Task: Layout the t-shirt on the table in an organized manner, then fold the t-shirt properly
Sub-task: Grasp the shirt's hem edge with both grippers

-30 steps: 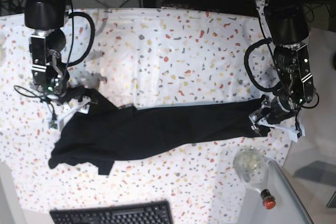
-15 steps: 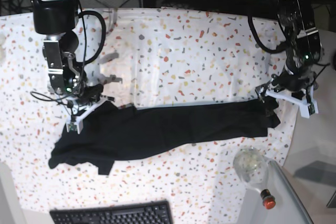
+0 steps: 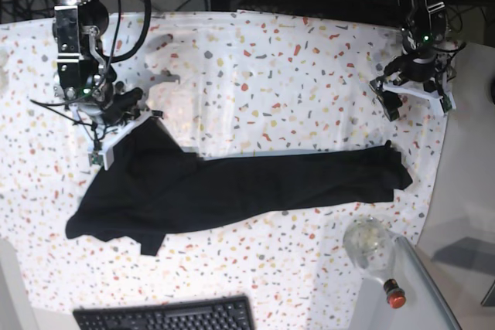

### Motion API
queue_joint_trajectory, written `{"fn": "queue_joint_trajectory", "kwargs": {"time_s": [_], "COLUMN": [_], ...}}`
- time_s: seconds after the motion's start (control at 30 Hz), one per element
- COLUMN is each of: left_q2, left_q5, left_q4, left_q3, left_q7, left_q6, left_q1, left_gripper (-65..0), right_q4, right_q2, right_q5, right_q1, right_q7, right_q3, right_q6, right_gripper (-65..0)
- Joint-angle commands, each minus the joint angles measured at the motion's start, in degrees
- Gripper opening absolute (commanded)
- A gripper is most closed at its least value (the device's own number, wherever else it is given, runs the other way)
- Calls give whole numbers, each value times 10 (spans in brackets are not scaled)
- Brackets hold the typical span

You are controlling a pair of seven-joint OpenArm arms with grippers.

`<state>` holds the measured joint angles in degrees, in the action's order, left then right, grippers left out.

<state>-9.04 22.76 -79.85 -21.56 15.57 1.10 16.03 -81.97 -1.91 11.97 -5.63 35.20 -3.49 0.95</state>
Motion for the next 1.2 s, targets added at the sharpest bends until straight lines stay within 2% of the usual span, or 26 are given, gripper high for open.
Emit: {"fn": "queue_joint_trajectory", "kwargs": {"time_s": [0.0,0.1,0.17,0.37,0.6,0.73,0.8,0.87,1.07,1.1,1.17], "left_q2": [-8,-10,-15,-54,-52,-49,-49,-49,-50,-49,-49], "left_q5": [0,0,-1,-7,-148,-160,-160,-160,-155,-155,-154], "left_q4": [-5,5,17,60,76,80,90,100,127,129,126], "left_q3": [-1,6,34,121,132,133,134,136,187,186,186], "left_q7": [-22,-21,-21,-21,-21,-21,-21,-21,-18,-17,-17], "left_q6": [-4,-5,-5,-4,-4,-4,-5,-5,-13,-13,-13], "left_q1": [-17,-48,-68,-104,-112,-121,-126,-134,-156,-156,-155], "left_gripper": [-63,-64,-64,-64,-66,-76,-135,-229,-441,-489,-637], "right_q4": [-8,-8,-8,-10,-10,-10,-10,-10,-10,-10,-11], "right_q2": [-2,-2,-2,-2,-2,-2,-2,-2,-2,-2,-2], "right_q5": [0,0,0,0,0,0,0,0,0,0,0], "right_q1": [5,1,0,0,1,5,5,6,4,2,0], "right_q7": [-7,-7,-7,-7,-7,-7,-7,-7,-7,-7,-7], "right_q3": [0,0,0,0,0,0,0,0,0,0,-3], "right_q6": [2,2,2,2,2,2,2,2,2,2,2], "right_gripper": [-650,-650,-650,-650,-650,-650,-650,-650,-650,-650,-650]}}
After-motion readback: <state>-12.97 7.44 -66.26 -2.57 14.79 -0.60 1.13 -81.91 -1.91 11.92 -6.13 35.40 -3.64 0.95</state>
